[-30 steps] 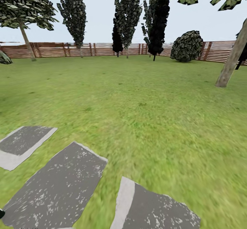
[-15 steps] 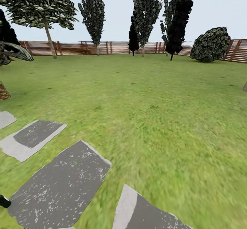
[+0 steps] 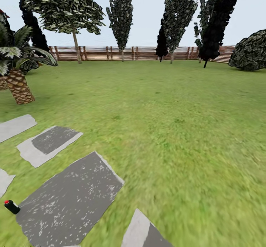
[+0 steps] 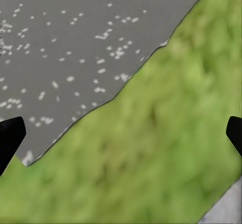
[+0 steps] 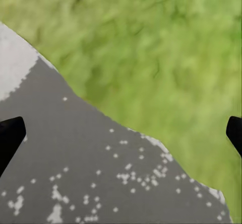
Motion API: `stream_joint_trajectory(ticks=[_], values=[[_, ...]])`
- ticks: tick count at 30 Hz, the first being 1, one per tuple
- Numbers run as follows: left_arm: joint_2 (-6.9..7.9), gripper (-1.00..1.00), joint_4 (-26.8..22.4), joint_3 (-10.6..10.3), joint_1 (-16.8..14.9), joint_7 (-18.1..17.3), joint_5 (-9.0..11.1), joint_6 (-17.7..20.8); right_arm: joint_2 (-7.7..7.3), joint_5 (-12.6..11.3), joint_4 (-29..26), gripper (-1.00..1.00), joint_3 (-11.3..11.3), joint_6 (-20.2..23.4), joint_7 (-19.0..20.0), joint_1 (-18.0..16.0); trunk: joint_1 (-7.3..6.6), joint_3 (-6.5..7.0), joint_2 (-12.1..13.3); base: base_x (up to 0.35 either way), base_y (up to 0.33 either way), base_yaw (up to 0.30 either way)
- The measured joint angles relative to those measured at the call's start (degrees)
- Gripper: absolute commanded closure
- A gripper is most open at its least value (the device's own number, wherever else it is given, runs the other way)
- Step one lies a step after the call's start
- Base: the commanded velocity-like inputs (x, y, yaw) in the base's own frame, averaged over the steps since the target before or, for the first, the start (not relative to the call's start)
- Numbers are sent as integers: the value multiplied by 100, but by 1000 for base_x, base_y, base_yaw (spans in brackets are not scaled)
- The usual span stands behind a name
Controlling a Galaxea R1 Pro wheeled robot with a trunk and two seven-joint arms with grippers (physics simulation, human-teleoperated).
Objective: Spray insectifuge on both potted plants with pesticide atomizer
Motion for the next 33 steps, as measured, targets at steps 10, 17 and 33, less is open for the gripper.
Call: stream_joint_trajectory(ticks=[10, 17, 33], values=[[-2, -100, -1, 1, 1, 0, 0, 0, 0, 0, 9, -100, 0, 0, -1, 0, 0, 0, 0, 174, -138, 277], [0, -100, -1, 1, 0, 0, 0, 1, 0, 0, 10, -100, 0, -1, 0, 0, 0, 0, 0, 154, -91, 277], [4, -100, -2, 2, 3, 0, 1, -3, 0, 0, 8, -100, 0, -2, 0, -1, 2, 0, 0, 50, -25, 277]])
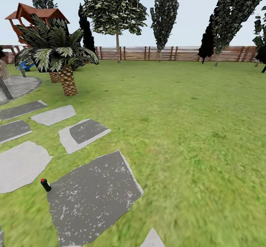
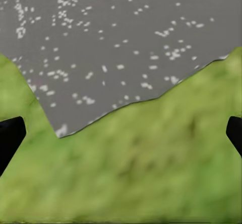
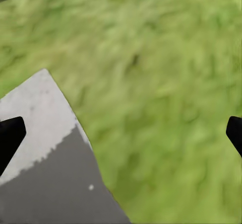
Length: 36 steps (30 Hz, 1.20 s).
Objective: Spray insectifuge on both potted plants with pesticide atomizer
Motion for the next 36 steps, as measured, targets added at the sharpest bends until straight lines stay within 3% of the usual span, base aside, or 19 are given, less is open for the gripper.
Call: stream_joint_trajectory(ticks=[25, 36], values=[[-6, -100, 0, 8, -7, 0, -1, 3, 0, 0, 0, -100, 0, 2, 0, 0, -1, 0, 0, 12, -6, 277], [-7, -100, 4, 7, -8, 0, -1, 2, -4, 0, -1, -100, -2, 7, 0, 2, -2, 0, 0, 214, -178, 41]])
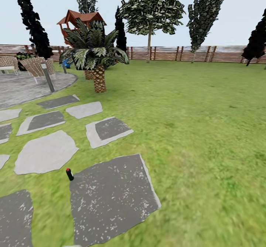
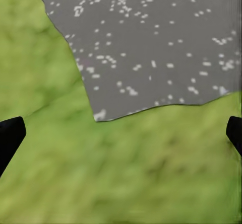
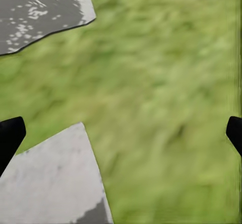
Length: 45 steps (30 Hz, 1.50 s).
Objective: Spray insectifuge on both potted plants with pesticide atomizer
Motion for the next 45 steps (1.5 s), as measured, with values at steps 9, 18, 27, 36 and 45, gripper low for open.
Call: stream_joint_trajectory(ticks=[9, 18, 27, 36, 45], values=[[0, -100, -2, 3, 0, 0, 0, 1, 1, 0, 1, -100, 2, -6, -6, -1, 0, 0, 0, 228, -198, 181], [0, -100, -2, 0, 0, 0, 0, 1, 1, 0, 2, -100, 2, -6, -6, -2, 0, 0, 0, 228, -198, 275], [0, -100, -2, -1, 1, 0, 0, 1, 3, 0, -1, -100, 2, -7, -6, -2, 0, 0, 0, 229, -199, 277], [1, -100, -2, 8, 2, 0, 0, 1, 2, 0, -2, -100, 2, -7, -4, -2, 0, 0, 0, 226, -199, 277], [0, -100, -2, 21, 3, 0, 1, 1, 3, 0, 1, -100, 2, -5, -3, -2, 0, 0, 0, 217, -199, 277]])
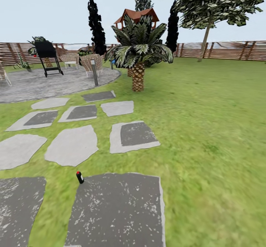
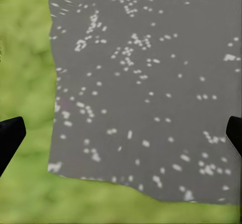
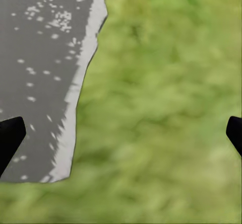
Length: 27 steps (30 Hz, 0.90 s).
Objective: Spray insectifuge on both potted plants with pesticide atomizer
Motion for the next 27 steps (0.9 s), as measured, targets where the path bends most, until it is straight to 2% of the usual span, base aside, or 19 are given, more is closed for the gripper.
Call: stream_joint_trajectory(ticks=[27], values=[[0, -100, 0, 5, -2, 0, 2, -3, 0, 0, -5, -100, 0, -1, 2, 0, 0, 0, 0, 189, -199, 277]])
